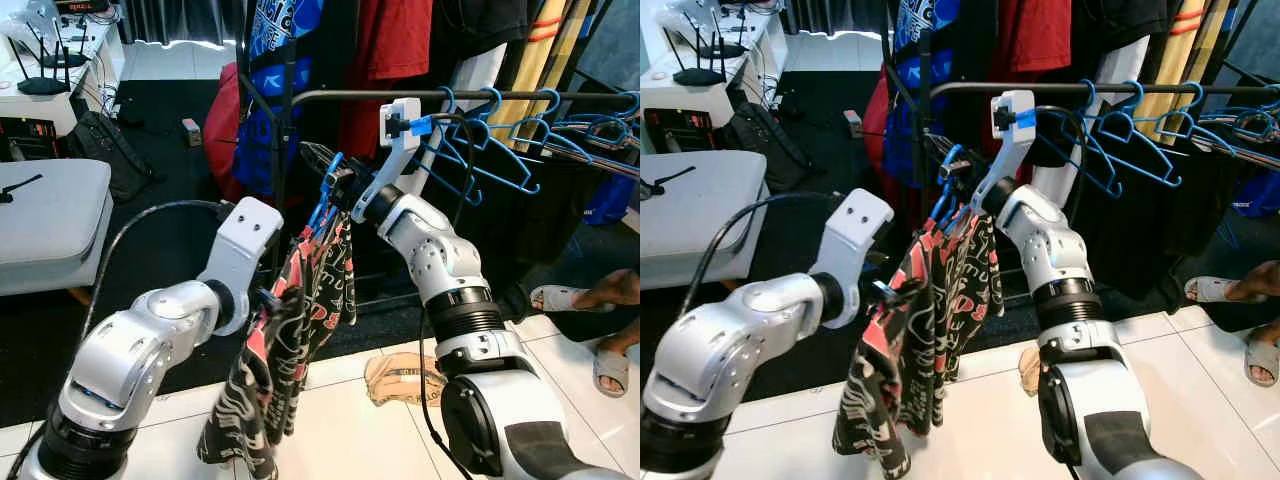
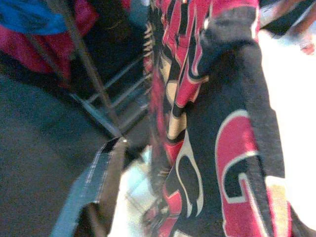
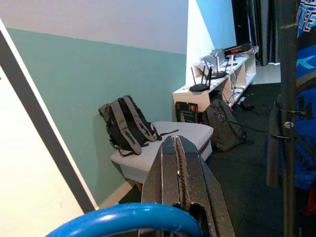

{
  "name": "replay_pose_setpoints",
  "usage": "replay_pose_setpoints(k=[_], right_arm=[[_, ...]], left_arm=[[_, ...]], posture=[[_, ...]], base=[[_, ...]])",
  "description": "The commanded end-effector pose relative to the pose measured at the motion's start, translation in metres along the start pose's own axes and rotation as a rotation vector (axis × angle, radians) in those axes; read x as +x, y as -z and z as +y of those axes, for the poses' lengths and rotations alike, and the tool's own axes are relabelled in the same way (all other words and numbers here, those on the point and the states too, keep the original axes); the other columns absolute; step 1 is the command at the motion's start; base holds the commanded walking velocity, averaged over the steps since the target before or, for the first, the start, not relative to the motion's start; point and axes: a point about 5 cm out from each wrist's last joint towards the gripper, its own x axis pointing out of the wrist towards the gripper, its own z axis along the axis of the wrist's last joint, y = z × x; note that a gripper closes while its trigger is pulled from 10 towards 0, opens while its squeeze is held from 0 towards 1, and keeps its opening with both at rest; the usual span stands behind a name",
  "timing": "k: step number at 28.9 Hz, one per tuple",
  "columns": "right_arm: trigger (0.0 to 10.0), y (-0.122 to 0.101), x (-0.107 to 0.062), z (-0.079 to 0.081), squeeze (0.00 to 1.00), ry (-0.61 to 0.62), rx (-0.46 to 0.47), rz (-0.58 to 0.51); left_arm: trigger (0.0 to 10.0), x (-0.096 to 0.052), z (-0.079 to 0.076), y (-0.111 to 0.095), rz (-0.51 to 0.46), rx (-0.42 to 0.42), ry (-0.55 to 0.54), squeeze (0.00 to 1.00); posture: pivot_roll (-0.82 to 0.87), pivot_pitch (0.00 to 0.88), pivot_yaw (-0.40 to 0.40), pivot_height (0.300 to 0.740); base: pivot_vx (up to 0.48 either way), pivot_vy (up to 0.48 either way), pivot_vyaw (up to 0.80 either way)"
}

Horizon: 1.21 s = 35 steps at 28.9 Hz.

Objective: Hang hanger

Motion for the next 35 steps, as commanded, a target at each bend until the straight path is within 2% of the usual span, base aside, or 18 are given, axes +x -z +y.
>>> replay_pose_setpoints(k=[1,5,12,13,14,18,19,22,23,24,25,26,28,29,30,35], right_arm=[[4.9,-0.015,0.004,0.005,0.00,-0.023,-0.027,-0.063],[4.9,-0.015,0.004,0.006,0.00,-0.029,-0.028,-0.064],[4.9,-0.012,0.005,0.008,0.00,-0.042,-0.026,-0.057],[4.8,-0.011,0.005,0.009,0.00,-0.046,-0.025,-0.053],[4.8,-0.010,0.006,0.010,0.00,-0.052,-0.025,-0.046],[4.9,-0.009,0.007,0.012,0.00,-0.066,-0.033,-0.033],[5.5,-0.008,0.008,0.011,0.00,-0.066,-0.045,-0.022],[5.5,-0.007,0.008,0.010,0.00,-0.065,-0.052,-0.015],[7.6,-0.005,0.006,0.010,0.00,-0.066,-0.063,-0.001],[7.6,-0.005,0.006,0.010,0.00,-0.066,-0.063,-0.001],[10.0,-0.004,0.004,0.008,0.00,-0.064,-0.062,0.009],[10.0,-0.003,0.003,0.007,0.00,-0.062,-0.059,0.014],[10.0,-0.003,0.003,0.007,0.00,-0.062,-0.059,0.014],[10.0,-0.003,0.001,0.006,0.18,-0.062,-0.055,0.013],[10.0,-0.005,-0.002,0.006,1.00,-0.084,-0.060,0.007],[10.0,-0.012,-0.015,0.002,1.00,-0.111,-0.085,-0.004]], left_arm=[[0.0,0.003,0.005,0.006,0.036,0.041,-0.043,0.00],[0.0,0.003,0.009,0.009,0.056,0.089,-0.081,0.00],[0.0,0.004,0.015,0.009,0.054,0.125,-0.128,0.00],[0.0,0.005,0.018,0.008,0.045,0.138,-0.140,0.00],[0.0,0.006,0.021,0.003,0.016,0.158,-0.135,0.00],[0.0,0.006,0.025,-0.004,-0.039,0.137,-0.101,0.00],[0.0,0.006,0.028,-0.008,-0.067,0.146,-0.078,0.00],[0.0,0.006,0.031,-0.010,-0.083,0.154,-0.064,0.00],[0.0,0.005,0.038,-0.017,-0.116,0.131,-0.042,0.00],[0.0,0.005,0.038,-0.017,-0.116,0.131,-0.042,0.00],[0.0,0.002,0.048,-0.025,-0.148,0.113,-0.026,0.00],[0.0,0.000,0.055,-0.030,-0.170,0.099,-0.016,0.00],[0.0,0.000,0.055,-0.030,-0.170,0.099,-0.016,0.00],[0.0,-0.001,0.060,-0.033,-0.182,0.089,-0.014,0.00],[0.0,-0.002,0.067,-0.036,-0.197,0.074,-0.004,0.00],[0.0,-0.005,0.079,-0.039,-0.214,0.068,0.012,0.00]], posture=[[0.06,0.020,-0.073,0.740],[0.06,0.019,-0.074,0.740],[0.06,0.021,-0.075,0.740],[0.06,0.047,-0.076,0.740],[0.06,0.021,-0.068,0.740],[0.06,0.027,-0.064,0.740],[0.06,0.039,-0.068,0.740],[0.06,0.039,-0.068,0.740],[0.06,0.037,-0.058,0.740],[0.06,0.037,-0.058,0.740],[0.06,0.060,-0.056,0.740],[0.06,0.066,-0.054,0.740],[0.06,0.066,-0.054,0.740],[0.06,0.066,-0.054,0.740],[0.05,0.061,-0.046,0.740],[0.04,0.064,-0.032,0.740]], base=[[0.000,0.000,0.00],[0.000,0.000,0.00],[0.000,0.000,0.00],[0.000,0.000,0.00],[0.000,0.000,0.00],[0.000,0.000,0.00],[0.000,0.000,0.00],[0.000,0.000,0.00],[0.000,0.000,0.00],[0.000,0.000,0.00],[0.000,0.000,0.00],[0.000,0.000,0.00],[0.000,0.000,0.00],[0.000,0.000,0.00],[0.000,0.000,0.00],[0.000,0.000,0.00]])
